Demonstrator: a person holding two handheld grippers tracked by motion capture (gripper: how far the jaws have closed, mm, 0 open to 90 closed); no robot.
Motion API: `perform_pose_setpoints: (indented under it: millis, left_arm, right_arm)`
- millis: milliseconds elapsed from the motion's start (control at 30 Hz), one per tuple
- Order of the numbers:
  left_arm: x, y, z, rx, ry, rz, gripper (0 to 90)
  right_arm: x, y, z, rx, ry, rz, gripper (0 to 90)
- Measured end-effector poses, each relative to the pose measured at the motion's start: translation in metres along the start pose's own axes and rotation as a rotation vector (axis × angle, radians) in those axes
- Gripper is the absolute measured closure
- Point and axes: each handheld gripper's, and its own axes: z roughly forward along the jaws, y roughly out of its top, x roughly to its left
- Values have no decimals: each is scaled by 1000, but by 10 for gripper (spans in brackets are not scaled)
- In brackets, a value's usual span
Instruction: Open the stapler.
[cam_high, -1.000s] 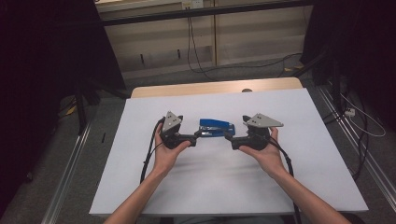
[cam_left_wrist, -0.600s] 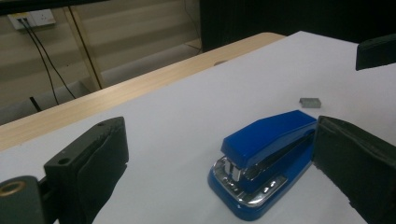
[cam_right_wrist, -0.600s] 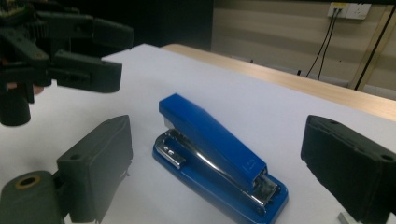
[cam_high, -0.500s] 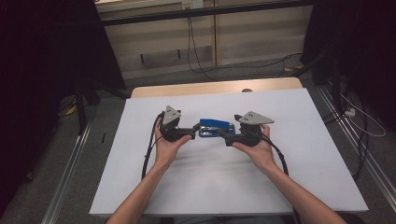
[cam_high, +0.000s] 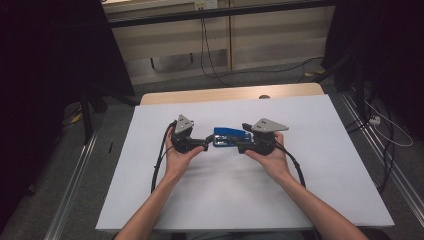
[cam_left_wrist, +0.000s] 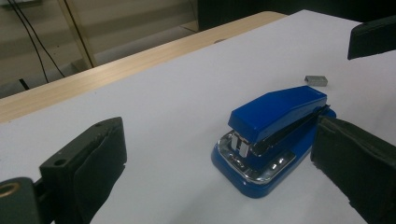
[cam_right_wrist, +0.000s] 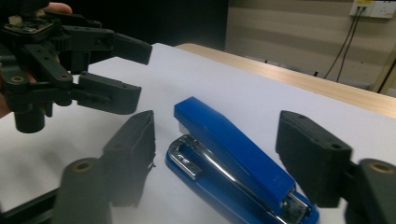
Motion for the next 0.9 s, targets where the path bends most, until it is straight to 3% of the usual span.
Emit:
perform_pose_setpoints:
  millis: [367,733,900]
  left_arm:
    - [2,-2,0,3,-2,-1,42]
    - [1,-2,-2,-9,-11,1,64]
    - [3,-3,-2,-16,-10,-31,104]
  right_arm:
    - [7,-1,8,2,55,-20,583]
    - [9,-2,14,12,82,-22,870]
    - [10,-2,17,37,96,-25,900]
